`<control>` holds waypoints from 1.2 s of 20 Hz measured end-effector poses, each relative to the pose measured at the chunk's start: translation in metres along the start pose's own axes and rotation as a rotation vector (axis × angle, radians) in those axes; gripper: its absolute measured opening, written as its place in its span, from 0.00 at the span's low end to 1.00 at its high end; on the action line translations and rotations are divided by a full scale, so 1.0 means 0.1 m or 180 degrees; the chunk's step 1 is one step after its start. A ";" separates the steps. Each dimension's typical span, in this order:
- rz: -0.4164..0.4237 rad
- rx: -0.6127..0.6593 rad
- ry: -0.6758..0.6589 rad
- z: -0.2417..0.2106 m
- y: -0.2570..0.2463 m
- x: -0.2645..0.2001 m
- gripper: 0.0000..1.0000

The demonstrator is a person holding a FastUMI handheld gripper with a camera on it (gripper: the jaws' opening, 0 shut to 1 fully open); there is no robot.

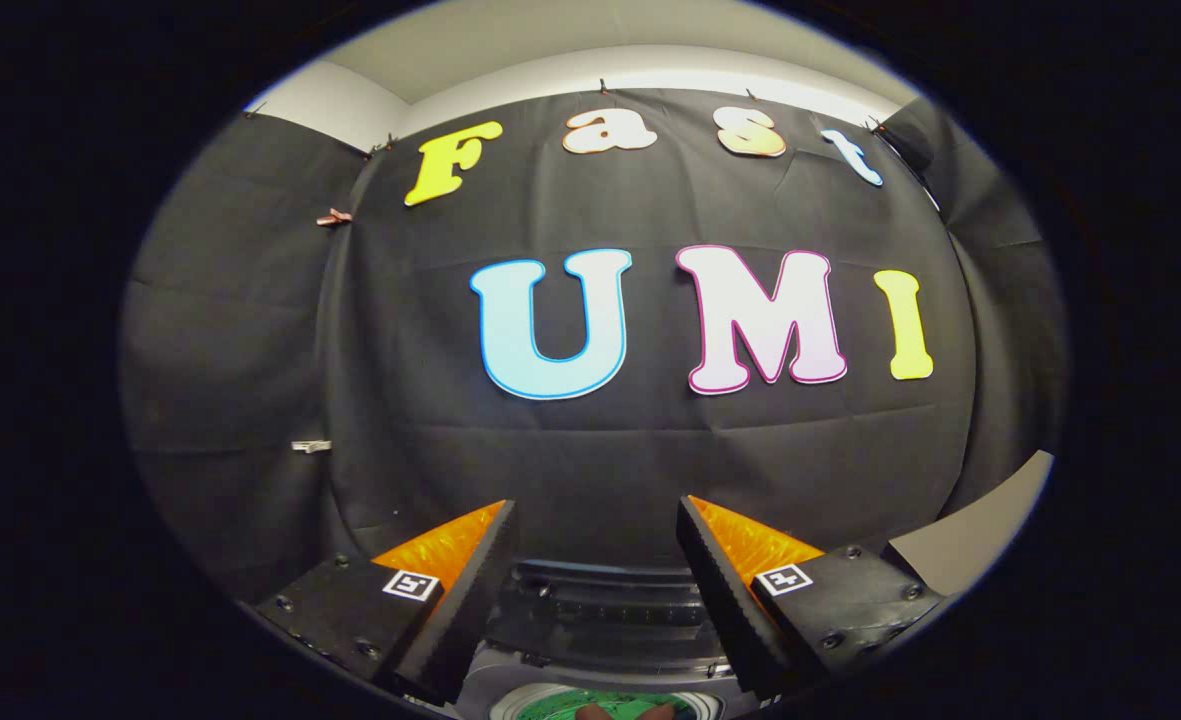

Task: Put the clothes into the washing machine and then close the washing machine lid.

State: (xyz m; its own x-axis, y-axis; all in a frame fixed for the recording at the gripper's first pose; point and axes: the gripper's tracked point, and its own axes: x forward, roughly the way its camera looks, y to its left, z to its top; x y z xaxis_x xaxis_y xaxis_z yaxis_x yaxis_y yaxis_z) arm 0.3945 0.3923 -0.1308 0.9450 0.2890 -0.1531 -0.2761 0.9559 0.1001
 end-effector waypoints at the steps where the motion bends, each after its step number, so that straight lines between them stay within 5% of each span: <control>1: -0.0046 -0.0057 0.0045 -0.05 -0.02 0.16 0.99; 8: -0.0308 -0.0226 0.0541 -0.63 -0.28 0.90 0.99; 11: -0.0298 0.0057 0.0852 -0.99 -0.36 0.94 0.99; 24: -0.0221 0.0019 0.0546 -0.96 -0.36 0.52 1.00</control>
State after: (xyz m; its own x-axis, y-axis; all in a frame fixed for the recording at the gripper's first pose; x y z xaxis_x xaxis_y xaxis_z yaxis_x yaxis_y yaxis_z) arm 0.4373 0.3781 -0.2364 0.9179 0.2275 -0.3251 -0.2097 0.9737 0.0892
